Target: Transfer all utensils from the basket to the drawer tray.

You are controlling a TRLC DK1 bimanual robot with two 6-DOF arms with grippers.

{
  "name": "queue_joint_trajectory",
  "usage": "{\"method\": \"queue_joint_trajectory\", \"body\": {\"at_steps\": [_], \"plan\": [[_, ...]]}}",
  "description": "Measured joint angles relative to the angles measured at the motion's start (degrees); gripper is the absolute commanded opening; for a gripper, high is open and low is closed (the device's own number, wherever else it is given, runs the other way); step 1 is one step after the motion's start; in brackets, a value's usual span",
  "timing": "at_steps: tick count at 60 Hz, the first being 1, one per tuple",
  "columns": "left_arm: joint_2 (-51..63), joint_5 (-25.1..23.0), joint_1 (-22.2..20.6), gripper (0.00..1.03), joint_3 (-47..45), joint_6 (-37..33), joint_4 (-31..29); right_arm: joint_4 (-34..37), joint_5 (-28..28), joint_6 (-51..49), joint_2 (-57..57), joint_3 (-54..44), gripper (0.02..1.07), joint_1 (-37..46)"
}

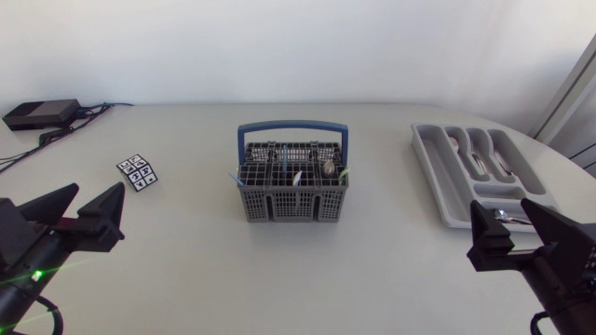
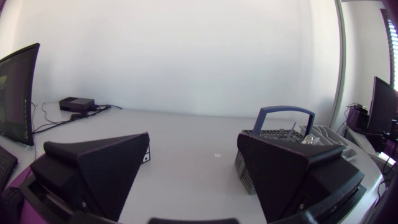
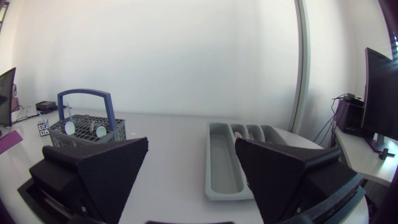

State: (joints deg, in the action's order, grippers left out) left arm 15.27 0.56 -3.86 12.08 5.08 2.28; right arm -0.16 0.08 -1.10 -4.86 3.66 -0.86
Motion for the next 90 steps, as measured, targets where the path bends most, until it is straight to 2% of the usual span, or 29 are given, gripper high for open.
{"method": "queue_joint_trajectory", "body": {"at_steps": [16,27,32,40,46,50,58,63,73,90], "plan": [[14.82,0.2,-3.1,0.96,8.04,2.27,-0.17,-1.6,0.44,0.17,-14.95,8.0,1.02,-2.58],[25.99,0.42,-5.6,0.96,15.61,3.1,-7.26,-1.09,5.66,1.14,-23.37,12.26,1.02,-9.27],[31.17,0.42,-7.19,0.96,19.63,2.89,-10.88,1.4,7.1,1.16,-26.53,14.49,1.02,-12.02],[39.21,0.11,-9.73,0.96,25.57,-2.51,-15.98,8.41,7.5,1.11,-32.81,20.13,1.02,-14.29],[44.83,-2.23,-10.99,0.96,28.85,-8.17,-18.25,13.46,7.1,0.28,-38.62,25.05,1.02,-15.58],[47.47,-4.74,-11.23,0.96,29.9,-10.36,-18.78,14.91,4.72,-1.18,-41.27,26.95,1.02,-15.72],[50.6,-10.49,-11.21,0.96,30.21,-13.84,-16.63,18.78,-2.05,-5.55,-45.11,29.55,1.02,-15.87],[51.58,-13.77,-11.21,0.95,30.21,-15.69,-13.59,20.79,-3.37,-9.77,-47.89,30.86,1.02,-15.98],[54.01,-15.65,-12.35,0.91,30.21,-17.55,-8.74,21.44,-7.56,-12.72,-51.6,31.8,1.02,-15.98],[61.02,-16.39,-13.38,0.65,30.18,-18.27,1.92,21.44,-8.07,-13.11,-54.23,33.31,1.02,-16.83]]}}
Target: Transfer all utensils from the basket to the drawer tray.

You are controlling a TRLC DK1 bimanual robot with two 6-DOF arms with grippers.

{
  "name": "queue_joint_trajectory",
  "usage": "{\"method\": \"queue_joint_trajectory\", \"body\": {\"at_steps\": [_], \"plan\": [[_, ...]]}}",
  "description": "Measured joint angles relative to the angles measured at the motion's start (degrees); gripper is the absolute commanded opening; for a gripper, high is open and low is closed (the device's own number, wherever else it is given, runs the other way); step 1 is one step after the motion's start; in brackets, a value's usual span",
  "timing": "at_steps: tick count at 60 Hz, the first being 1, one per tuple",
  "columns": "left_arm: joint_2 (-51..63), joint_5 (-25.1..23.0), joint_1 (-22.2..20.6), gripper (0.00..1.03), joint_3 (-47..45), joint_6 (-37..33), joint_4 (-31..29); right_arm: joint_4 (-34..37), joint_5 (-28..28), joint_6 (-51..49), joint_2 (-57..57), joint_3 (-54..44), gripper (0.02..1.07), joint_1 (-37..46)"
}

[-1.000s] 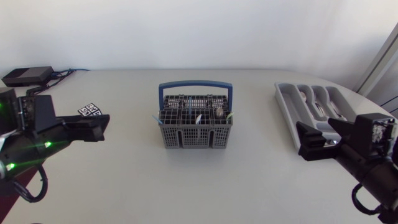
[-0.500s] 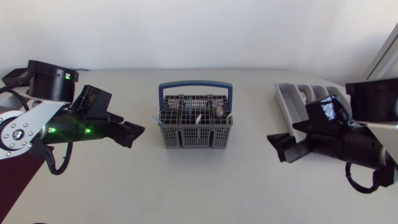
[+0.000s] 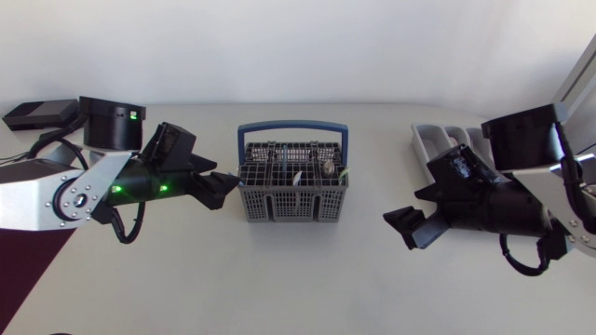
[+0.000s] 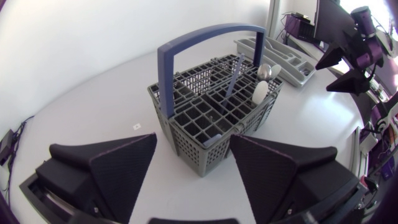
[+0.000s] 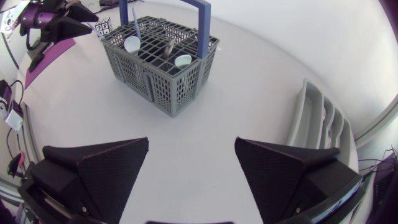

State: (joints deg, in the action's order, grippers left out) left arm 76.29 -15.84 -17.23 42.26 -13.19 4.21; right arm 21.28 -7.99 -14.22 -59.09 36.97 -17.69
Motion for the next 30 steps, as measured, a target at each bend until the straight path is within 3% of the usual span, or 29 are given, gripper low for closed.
{"method": "queue_joint_trajectory", "body": {"at_steps": [4,11,21,30], "plan": [[1.18,0.0,0.0,0.59,0.0,0.0,0.92,-0.04,0.0,0.02,-0.28,0.07,1.02,-0.2],[2.27,0.0,0.02,0.58,0.0,0.02,1.92,-0.04,0.02,0.02,-0.63,0.07,1.02,-0.2],[2.73,0.0,0.0,0.37,0.0,0.0,2.91,-0.2,0.04,0.02,-0.83,0.07,1.02,-0.55],[3.23,-0.02,-0.2,0.25,0.0,-0.02,4.07,-0.24,0.04,0.02,-0.83,0.07,1.02,-0.63]]}}
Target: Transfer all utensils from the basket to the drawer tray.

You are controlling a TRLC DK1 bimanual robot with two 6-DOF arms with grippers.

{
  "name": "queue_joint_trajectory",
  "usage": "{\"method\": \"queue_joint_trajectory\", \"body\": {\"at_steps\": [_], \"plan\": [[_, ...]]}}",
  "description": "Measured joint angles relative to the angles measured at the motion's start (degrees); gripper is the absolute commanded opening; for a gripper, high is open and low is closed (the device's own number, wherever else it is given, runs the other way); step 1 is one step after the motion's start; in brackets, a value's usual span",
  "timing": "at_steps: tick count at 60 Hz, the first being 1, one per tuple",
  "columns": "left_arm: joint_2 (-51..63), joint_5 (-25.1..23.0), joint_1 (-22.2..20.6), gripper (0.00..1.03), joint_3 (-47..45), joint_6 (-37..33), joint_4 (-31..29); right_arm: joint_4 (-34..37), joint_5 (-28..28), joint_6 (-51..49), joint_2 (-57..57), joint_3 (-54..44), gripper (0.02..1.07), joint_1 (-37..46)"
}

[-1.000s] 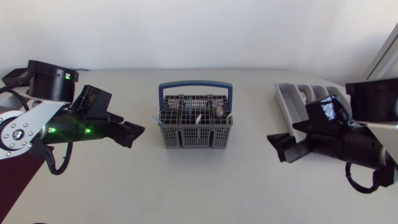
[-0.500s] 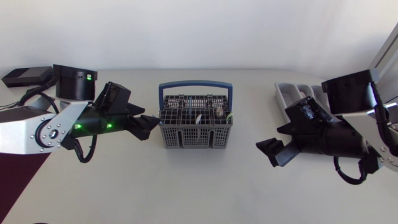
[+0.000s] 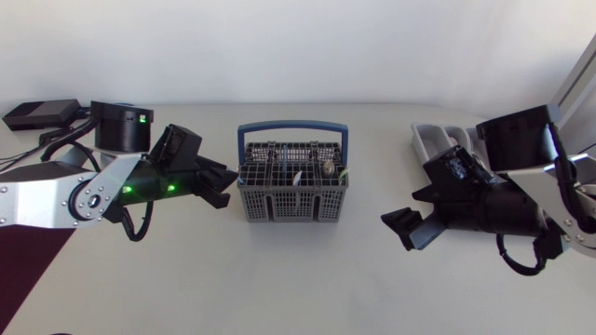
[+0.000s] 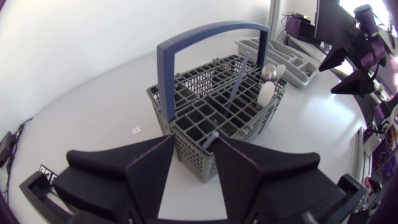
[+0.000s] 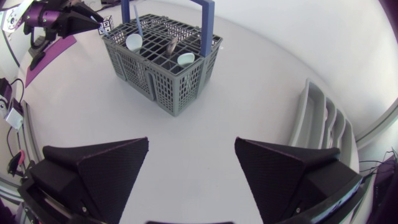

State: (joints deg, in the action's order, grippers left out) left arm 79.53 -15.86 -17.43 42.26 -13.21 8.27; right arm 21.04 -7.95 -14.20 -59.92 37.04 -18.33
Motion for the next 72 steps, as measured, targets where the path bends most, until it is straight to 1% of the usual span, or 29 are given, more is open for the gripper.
{"method": "queue_joint_trajectory", "body": {"at_steps": [7,10,14,17,19,22,26,30,53,60,65,72], "plan": [[0.33,0.02,-0.31,0.24,0.0,-0.13,0.42,0.0,0.0,0.0,0.0,0.0,1.02,-0.02],[0.42,0.0,-0.48,0.2,0.0,-0.15,0.46,0.0,0.0,0.0,0.0,0.0,1.02,-0.02],[0.42,0.0,-0.83,0.18,0.0,-0.15,0.61,0.0,0.02,0.0,0.0,0.0,1.02,-0.11],[0.42,0.0,-1.03,0.14,0.0,-0.15,0.81,-0.02,0.02,0.0,0.0,0.0,1.02,-0.31],[0.42,0.0,-1.07,0.14,0.0,-0.15,0.85,0.0,0.0,0.0,0.0,0.0,1.02,-0.39],[0.42,0.0,-1.09,0.11,0.0,-0.15,0.87,0.0,0.0,0.0,0.0,0.0,1.02,-0.39],[0.42,0.0,-1.14,0.11,0.0,-0.15,0.87,0.0,0.02,0.0,0.0,0.0,1.02,-0.39],[0.39,-0.11,-1.14,0.04,0.0,-0.15,0.9,0.0,0.02,-0.02,0.02,0.0,1.02,-0.5],[0.22,-0.42,-1.79,0.04,0.0,-0.13,1.29,0.0,0.04,0.0,0.02,0.0,1.02,-0.79],[-1.33,-0.46,-1.79,0.04,0.02,-0.13,1.05,0.0,0.04,-0.02,0.11,0.0,1.02,-1.14],[-2.73,-0.61,-1.77,0.04,0.76,-0.13,-0.42,0.0,0.07,-0.02,0.13,0.0,1.02,-1.25],[-4.37,-0.9,-1.77,0.04,3.67,-0.13,-4.7,0.02,0.07,-0.02,0.39,0.0,1.02,-1.31]]}}
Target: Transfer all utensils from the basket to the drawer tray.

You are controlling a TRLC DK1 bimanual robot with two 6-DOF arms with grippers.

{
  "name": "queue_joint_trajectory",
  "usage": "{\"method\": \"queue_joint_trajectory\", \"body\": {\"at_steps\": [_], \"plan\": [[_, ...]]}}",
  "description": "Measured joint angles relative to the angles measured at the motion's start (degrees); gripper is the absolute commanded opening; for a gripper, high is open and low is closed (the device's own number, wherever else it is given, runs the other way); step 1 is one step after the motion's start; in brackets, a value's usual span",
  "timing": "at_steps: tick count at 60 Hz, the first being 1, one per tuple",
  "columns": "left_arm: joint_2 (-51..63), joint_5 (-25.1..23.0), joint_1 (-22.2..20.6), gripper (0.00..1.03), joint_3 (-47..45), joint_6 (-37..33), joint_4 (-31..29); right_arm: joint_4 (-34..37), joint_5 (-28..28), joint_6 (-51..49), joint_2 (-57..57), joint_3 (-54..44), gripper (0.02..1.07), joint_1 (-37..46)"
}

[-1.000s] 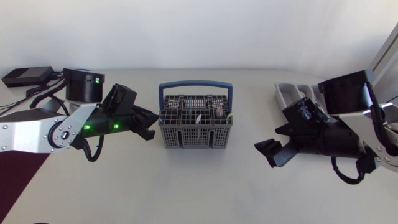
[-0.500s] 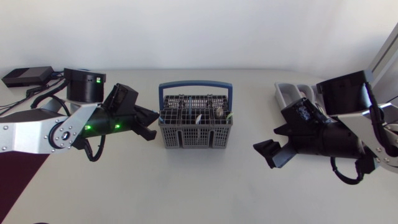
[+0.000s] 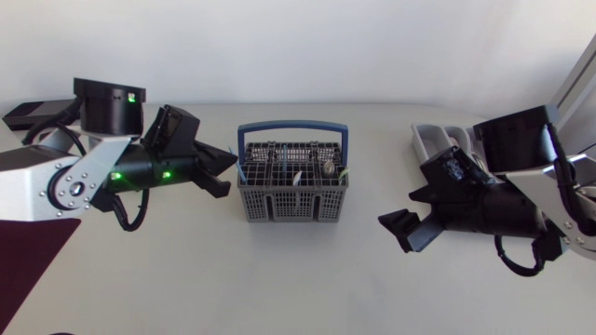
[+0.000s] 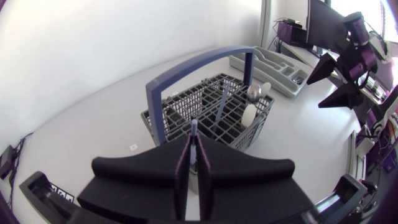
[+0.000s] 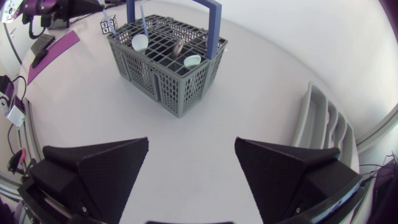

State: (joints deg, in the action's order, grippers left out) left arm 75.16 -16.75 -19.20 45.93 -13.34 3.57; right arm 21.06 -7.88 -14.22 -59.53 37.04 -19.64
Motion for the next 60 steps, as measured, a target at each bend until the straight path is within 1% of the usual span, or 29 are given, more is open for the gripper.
{"method": "queue_joint_trajectory", "body": {"at_steps": [18,27,39,49,55,60], "plan": [[-7.56,-0.81,0.0,0.04,9.42,-0.02,-12.26,-0.02,0.0,-0.46,1.97,0.0,1.02,-0.35],[-11.08,-1.01,-0.26,0.04,13.07,0.0,-16.24,0.02,0.0,-0.63,2.49,0.0,1.02,-0.81],[-12.94,-1.09,-2.38,0.04,15.8,0.72,-19.74,1.2,-0.04,-0.66,3.41,0.0,1.02,-1.55],[-12.7,-4.46,-4.37,0.04,16.48,4.15,-21.73,3.93,-1.01,-0.68,3.82,1.79,1.02,-2.99],[-11.02,-8.02,-5.09,0.04,16.94,6.88,-22.05,4.94,-1.55,-0.63,3.82,4.39,1.02,-5.57],[-8.59,-11.65,-5.16,0.04,17.25,9.11,-22.16,5.6,-3.98,-0.5,3.65,6.78,1.02,-7.41]]}}
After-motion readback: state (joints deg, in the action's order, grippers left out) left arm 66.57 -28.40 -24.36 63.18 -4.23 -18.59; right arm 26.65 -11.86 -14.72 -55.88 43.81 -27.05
